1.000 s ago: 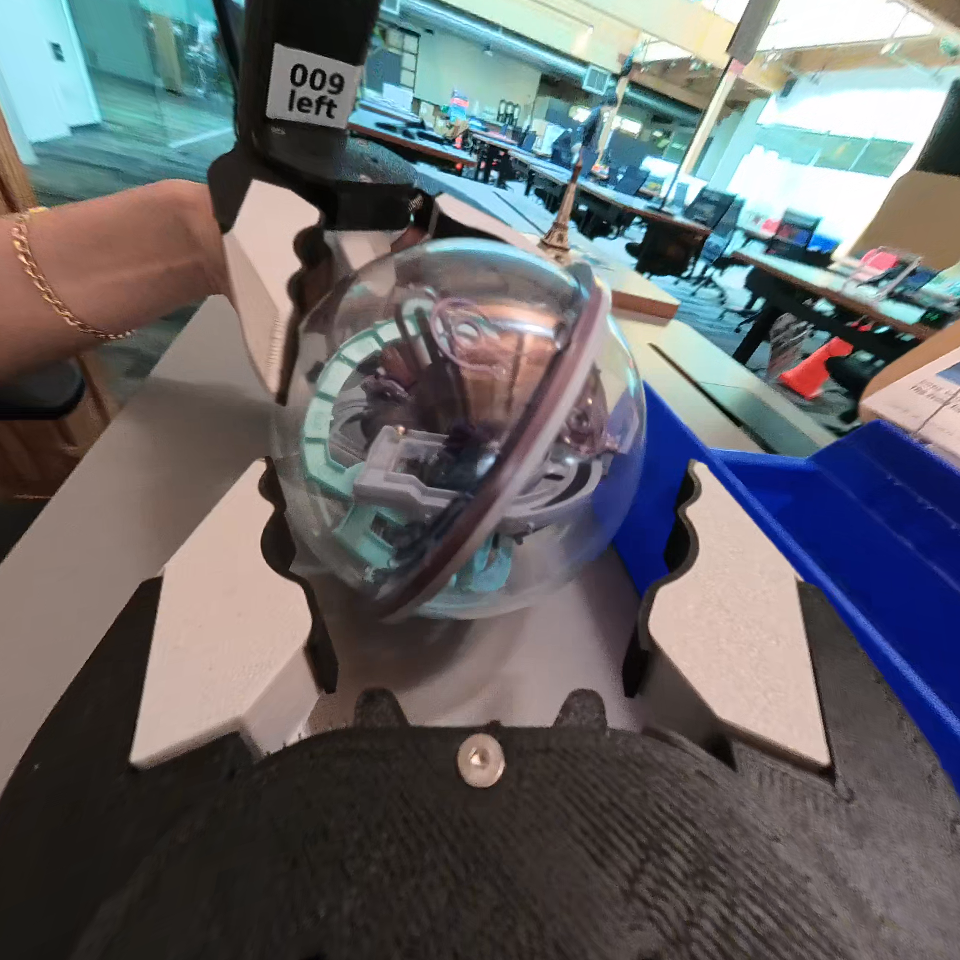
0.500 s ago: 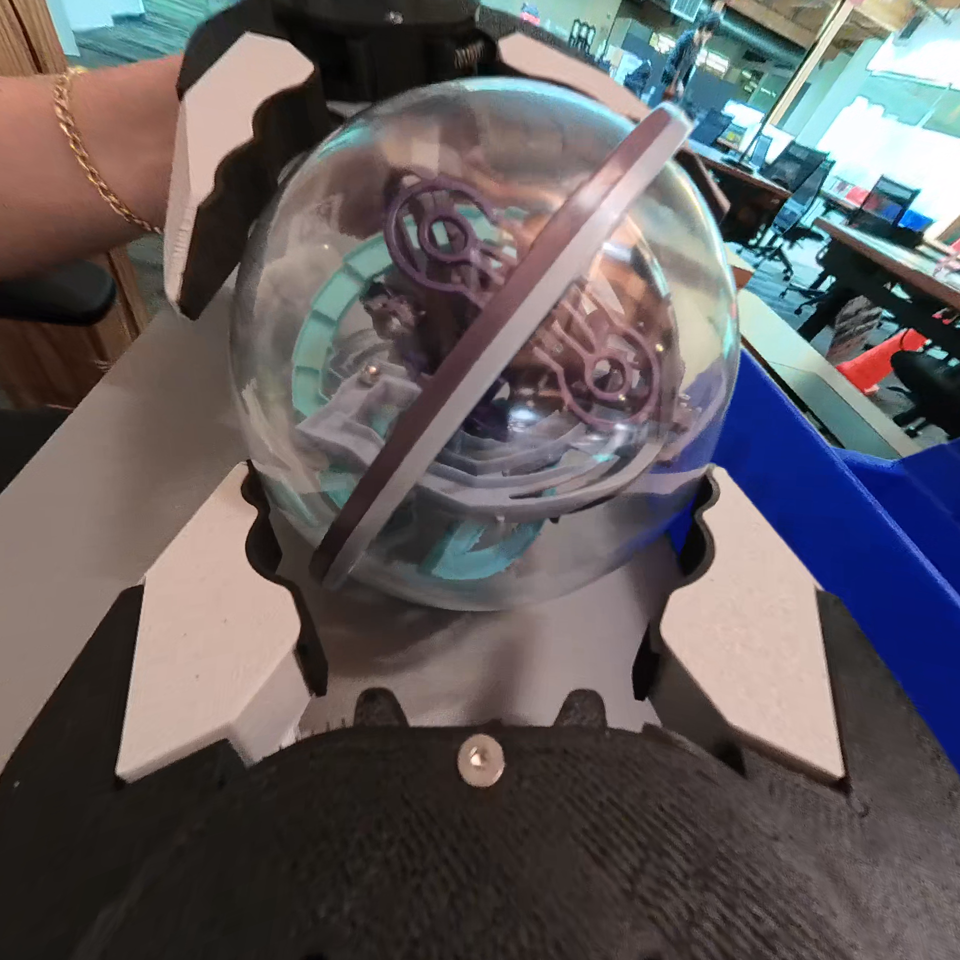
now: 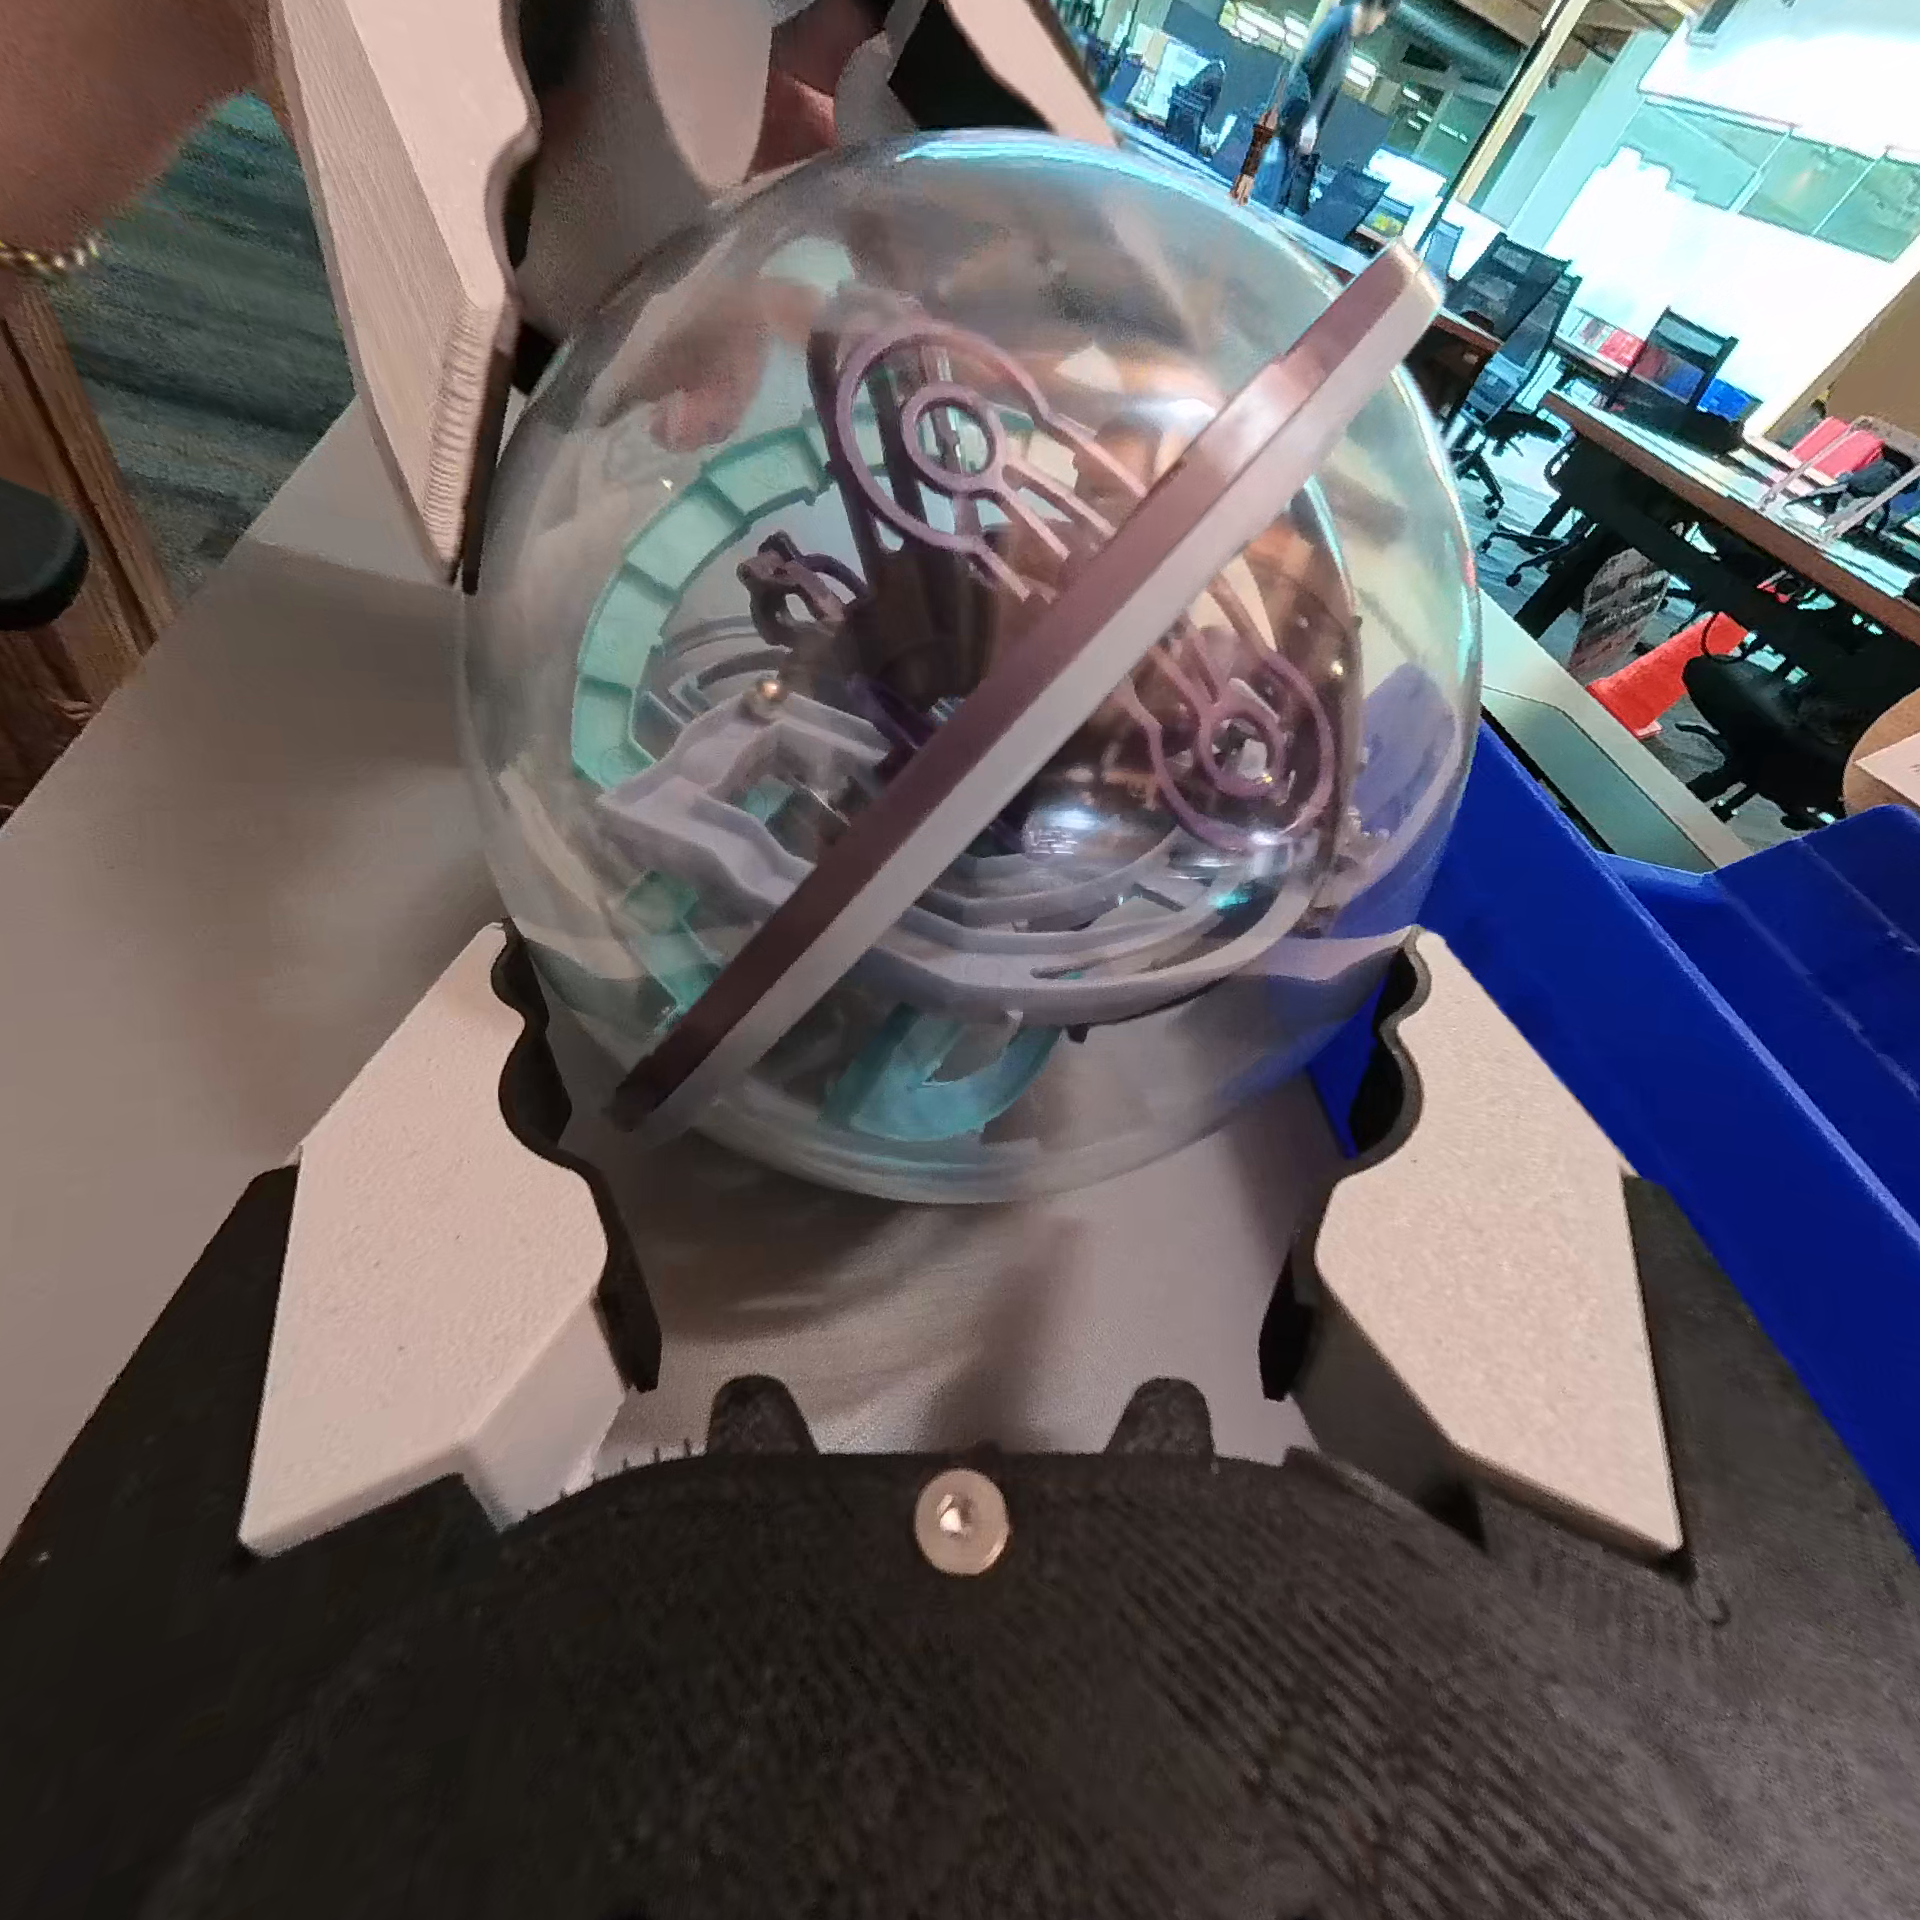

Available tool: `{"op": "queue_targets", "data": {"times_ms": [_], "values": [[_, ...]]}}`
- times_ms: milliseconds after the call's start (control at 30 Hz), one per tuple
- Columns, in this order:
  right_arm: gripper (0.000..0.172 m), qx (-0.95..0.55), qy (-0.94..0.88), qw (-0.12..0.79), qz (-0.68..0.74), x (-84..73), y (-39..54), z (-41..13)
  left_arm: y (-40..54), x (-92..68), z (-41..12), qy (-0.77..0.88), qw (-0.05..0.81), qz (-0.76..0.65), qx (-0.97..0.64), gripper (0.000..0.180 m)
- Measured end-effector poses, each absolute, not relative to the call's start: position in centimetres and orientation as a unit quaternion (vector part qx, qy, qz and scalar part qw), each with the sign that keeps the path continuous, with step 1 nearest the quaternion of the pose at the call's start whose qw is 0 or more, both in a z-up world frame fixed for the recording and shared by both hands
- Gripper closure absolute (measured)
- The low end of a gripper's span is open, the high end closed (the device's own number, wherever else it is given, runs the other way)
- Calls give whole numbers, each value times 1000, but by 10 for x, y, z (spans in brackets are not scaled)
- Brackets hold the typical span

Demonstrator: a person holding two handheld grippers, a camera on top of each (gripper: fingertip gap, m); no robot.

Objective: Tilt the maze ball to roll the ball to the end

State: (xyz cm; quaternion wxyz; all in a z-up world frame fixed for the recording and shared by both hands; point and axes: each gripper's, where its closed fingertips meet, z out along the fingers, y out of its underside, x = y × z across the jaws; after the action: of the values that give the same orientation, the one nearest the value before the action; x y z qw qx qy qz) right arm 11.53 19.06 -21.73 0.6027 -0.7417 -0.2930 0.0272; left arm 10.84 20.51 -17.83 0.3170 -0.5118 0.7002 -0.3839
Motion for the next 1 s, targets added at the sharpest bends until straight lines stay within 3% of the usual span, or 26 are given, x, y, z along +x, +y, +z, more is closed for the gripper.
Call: {"op": "queue_targets", "data": {"times_ms": [267, 567, 867, 933, 1000], "values": [[21, -731, -316, 604, 14, 108, 189, -218, 197, 100, -186, 730, 305, -328, -516, 23], [19, -685, -351, 635, 71, 97, 170, -194, 190, 99, -184, 757, 313, -357, -450, 23], [34, -661, -352, 648, 136, 137, 149, -168, 180, 93, -181, 780, 329, -409, -341, 24], [33, -659, -375, 640, 125, 136, 158, -163, 180, 94, -180, 776, 328, -420, -337, 24], [21, -665, -431, 601, 108, 126, 167, -169, 179, 94, -179, 775, 329, -428, -329, 24]]}}
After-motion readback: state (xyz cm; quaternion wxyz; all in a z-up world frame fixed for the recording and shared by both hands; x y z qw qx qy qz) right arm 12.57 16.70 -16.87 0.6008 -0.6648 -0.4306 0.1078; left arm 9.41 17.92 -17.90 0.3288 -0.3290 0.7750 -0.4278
